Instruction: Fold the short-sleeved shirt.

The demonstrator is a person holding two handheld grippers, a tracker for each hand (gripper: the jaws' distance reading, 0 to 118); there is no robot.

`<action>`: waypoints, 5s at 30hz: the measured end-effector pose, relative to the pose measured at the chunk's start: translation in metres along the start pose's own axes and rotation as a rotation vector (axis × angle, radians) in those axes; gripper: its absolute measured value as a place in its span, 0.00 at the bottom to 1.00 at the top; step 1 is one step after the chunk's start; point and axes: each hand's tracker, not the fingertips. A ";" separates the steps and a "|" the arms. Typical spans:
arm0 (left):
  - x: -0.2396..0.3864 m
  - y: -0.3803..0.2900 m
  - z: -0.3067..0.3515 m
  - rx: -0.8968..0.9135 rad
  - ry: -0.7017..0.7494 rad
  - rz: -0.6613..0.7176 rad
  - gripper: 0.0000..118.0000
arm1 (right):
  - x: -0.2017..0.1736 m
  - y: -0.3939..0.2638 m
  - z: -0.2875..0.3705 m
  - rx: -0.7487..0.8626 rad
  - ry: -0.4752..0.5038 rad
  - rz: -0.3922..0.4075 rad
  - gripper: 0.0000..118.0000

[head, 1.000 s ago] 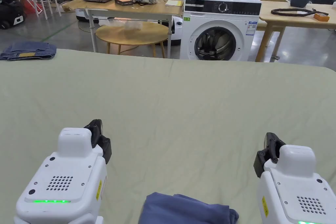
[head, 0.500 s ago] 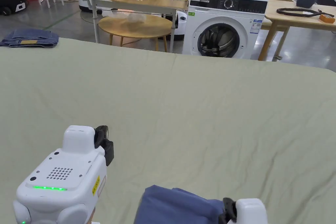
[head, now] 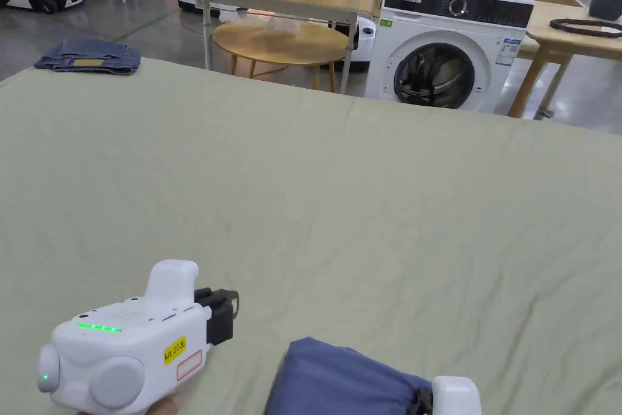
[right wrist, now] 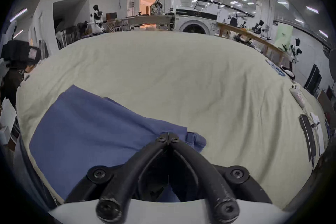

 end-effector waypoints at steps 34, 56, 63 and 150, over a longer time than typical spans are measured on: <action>-0.015 -0.073 -0.124 -0.576 -0.733 0.502 0.12 | 0.004 -0.010 -0.008 0.015 -0.006 -0.015 0.00; -0.135 0.037 0.018 -0.491 -0.479 0.385 0.12 | -0.013 0.066 0.015 0.251 0.006 0.014 0.00; -0.240 0.077 0.095 -0.480 -0.287 0.439 0.12 | -0.007 0.096 0.026 0.387 -0.018 -0.029 0.00; 0.038 0.050 0.014 0.512 0.317 -0.202 0.00 | 0.038 0.122 0.048 0.558 -0.161 -0.107 0.00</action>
